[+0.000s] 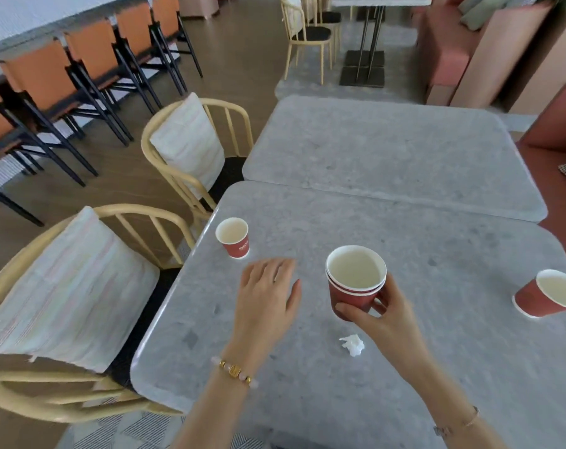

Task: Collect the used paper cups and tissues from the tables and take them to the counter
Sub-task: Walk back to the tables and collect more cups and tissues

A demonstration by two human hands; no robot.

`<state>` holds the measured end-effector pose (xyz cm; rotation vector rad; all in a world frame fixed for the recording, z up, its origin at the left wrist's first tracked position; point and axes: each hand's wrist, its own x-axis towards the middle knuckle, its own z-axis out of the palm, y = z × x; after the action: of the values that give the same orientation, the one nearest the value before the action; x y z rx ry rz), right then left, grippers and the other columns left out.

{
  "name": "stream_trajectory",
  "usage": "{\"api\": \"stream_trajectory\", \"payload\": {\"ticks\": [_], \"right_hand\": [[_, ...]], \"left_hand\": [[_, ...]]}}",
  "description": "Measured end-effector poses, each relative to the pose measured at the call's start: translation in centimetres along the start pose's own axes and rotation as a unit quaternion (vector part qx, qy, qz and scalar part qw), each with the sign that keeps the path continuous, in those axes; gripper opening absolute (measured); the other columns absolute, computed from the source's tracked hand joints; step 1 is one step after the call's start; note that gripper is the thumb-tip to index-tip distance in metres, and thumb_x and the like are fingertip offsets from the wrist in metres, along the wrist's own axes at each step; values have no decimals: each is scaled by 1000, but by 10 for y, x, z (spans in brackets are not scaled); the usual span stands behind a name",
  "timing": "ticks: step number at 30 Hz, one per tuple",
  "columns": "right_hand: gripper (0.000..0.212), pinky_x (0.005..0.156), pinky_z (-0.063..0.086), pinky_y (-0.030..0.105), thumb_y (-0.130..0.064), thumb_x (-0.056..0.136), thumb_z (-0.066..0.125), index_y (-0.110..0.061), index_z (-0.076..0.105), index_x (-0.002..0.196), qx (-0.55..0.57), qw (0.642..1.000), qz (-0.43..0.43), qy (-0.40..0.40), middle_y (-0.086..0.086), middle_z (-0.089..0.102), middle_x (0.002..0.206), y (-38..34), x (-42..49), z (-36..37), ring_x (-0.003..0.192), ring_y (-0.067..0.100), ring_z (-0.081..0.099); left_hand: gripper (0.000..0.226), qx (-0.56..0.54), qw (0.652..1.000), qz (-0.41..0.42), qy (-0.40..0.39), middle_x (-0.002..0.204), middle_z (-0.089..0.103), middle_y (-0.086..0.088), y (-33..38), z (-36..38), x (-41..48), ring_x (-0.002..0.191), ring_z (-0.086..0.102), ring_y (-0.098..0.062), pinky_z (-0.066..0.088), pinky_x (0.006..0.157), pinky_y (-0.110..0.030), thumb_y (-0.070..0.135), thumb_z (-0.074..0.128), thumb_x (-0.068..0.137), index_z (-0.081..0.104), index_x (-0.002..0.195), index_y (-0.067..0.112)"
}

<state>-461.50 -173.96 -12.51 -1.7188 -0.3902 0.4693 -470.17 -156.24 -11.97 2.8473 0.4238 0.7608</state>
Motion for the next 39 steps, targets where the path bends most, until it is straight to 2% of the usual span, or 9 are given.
{"api": "stream_trajectory", "payload": {"ticks": [6, 10, 13, 18, 23, 26, 30, 34, 39], "right_hand": [[64, 77, 46, 11, -13, 66, 83, -41, 53, 114, -13, 999, -11, -33, -17, 66, 107, -7, 18, 26, 98, -2, 61], [62, 77, 46, 11, -16, 65, 84, -45, 53, 109, -22, 999, -10, -42, -18, 66, 106, -10, 30, 39, 97, -5, 61], [62, 79, 45, 14, -17, 64, 85, -50, 53, 105, -31, 999, -7, -36, -20, 66, 105, -10, 40, 45, 97, -6, 61], [62, 76, 45, 12, -21, 63, 85, -54, 52, 104, -52, 998, 4, -29, -22, 66, 103, -6, 55, 54, 96, -8, 61], [65, 72, 46, 7, -21, 62, 86, -54, 51, 106, -56, 998, 18, -15, -27, 66, 102, 0, 65, 63, 97, -8, 61], [65, 77, 45, 12, -23, 62, 86, -53, 51, 108, -52, 998, 29, -11, -28, 65, 102, 3, 66, 67, 98, -8, 61], [67, 83, 45, 21, -23, 62, 85, -52, 51, 112, -47, 998, 42, -4, -26, 64, 107, 6, 66, 69, 101, -4, 61], [65, 80, 44, 15, -21, 63, 84, -58, 51, 105, -57, 997, 43, 6, -29, 64, 105, 7, 67, 66, 98, -7, 61], [64, 73, 46, 5, -16, 64, 84, -52, 52, 107, -58, 997, 56, 10, -30, 64, 105, 9, 68, 60, 97, -9, 60]], "left_hand": [[29, 10, 998, -52, 15, 101, 68, -6, -30, -6, -5, 94, 63, -26, 49, 84, -38, 18, 69, 81, 64, 107, 8], [30, -37, 991, -129, -6, 105, 68, -8, -57, 7, -7, 98, 61, -28, 47, 85, -40, 18, 66, 84, 63, 112, 7], [29, -99, 974, -201, -22, 111, 64, -4, -80, 25, -5, 105, 57, -25, 40, 88, -36, 20, 62, 88, 59, 115, 11], [45, -224, 918, -327, -17, 124, 54, -1, -116, 57, 6, 115, 48, -19, 41, 93, -34, 26, 63, 86, 47, 128, 17], [80, -328, 834, -443, -16, 140, 38, 1, -141, 86, 11, 129, 36, -17, 36, 105, -42, 34, 75, 75, 29, 140, 19], [91, -386, 800, -459, -10, 139, 37, 4, -150, 99, 18, 128, 35, -11, 34, 106, -38, 34, 81, 68, 26, 140, 24], [83, -427, 778, -462, 15, 129, 45, 8, -156, 113, 30, 119, 43, -5, 38, 102, -34, 34, 86, 61, 38, 129, 28], [71, -443, 775, -448, 51, 116, 51, 14, -157, 122, 41, 107, 49, 4, 42, 89, -25, 24, 86, 60, 44, 117, 35], [57, -443, 779, -438, 66, 108, 57, 8, -155, 122, 50, 99, 56, -4, 46, 81, -22, 16, 84, 64, 49, 106, 32]]}}
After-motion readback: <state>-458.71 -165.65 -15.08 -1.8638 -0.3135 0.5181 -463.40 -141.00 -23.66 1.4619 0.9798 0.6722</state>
